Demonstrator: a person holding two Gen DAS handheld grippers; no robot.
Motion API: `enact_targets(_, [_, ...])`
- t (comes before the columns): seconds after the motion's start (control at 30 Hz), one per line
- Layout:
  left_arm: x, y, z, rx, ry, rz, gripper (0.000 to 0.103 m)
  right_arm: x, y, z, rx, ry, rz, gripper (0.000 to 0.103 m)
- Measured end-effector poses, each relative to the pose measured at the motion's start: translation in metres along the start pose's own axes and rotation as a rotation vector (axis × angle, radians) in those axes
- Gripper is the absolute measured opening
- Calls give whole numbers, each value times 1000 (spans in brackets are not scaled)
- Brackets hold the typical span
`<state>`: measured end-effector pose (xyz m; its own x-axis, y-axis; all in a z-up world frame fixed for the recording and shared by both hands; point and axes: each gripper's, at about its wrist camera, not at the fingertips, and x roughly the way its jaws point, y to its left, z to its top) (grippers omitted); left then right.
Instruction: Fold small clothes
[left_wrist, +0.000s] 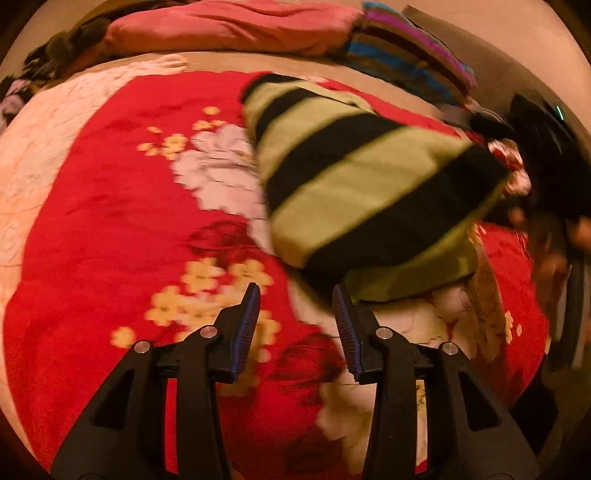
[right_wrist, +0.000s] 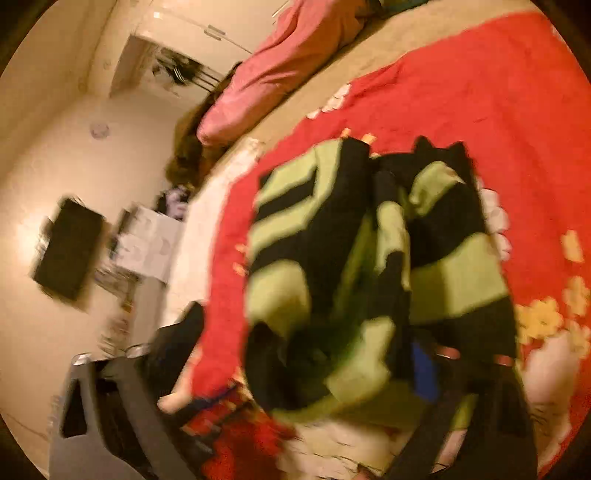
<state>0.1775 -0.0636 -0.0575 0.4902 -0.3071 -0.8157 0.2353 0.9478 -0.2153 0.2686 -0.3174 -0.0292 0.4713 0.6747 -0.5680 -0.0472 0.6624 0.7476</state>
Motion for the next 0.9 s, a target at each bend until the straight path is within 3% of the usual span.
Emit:
enact_targets(0.1, [6,-18,1,31,-13,0,40,-7,17,12,-43,-13,6,22])
enact_targets(0.2, [11,-28,6,19,-37,5,48,-16,30,19,-62,-39,37,19])
enact_targets(0.37, [28,-37,20,-13,-73,53,51,-25,40,27,-66,-77,53,18])
enact_targets(0.4, [31,-39,21,-15,-77,72,46,-25,40,29,-63,-78,54,18])
enact_targets(0.43, [32,-38,22,-25,-79,75,31,-26,39,29,-60,-80,54,18])
enact_targets(0.47, [32,-34,22,-40,-80,71,30,-27,37,30,-58,-83,53,18])
enact_targets(0.53, [28,-32,23,-39,-83,50,16,-30,32,31,-52,-87,49,17])
enact_targets(0.6, [18,-29,18,-1,-93,48,9,-36,21,29,-39,-92,50,17])
enact_targets(0.77, [11,-17,2,53,-74,65,7,-49,-15,3,0,-85,24,17])
enact_targets(0.9, [15,-16,-5,44,-52,12,6,-57,-50,-19,44,-111,-34,16])
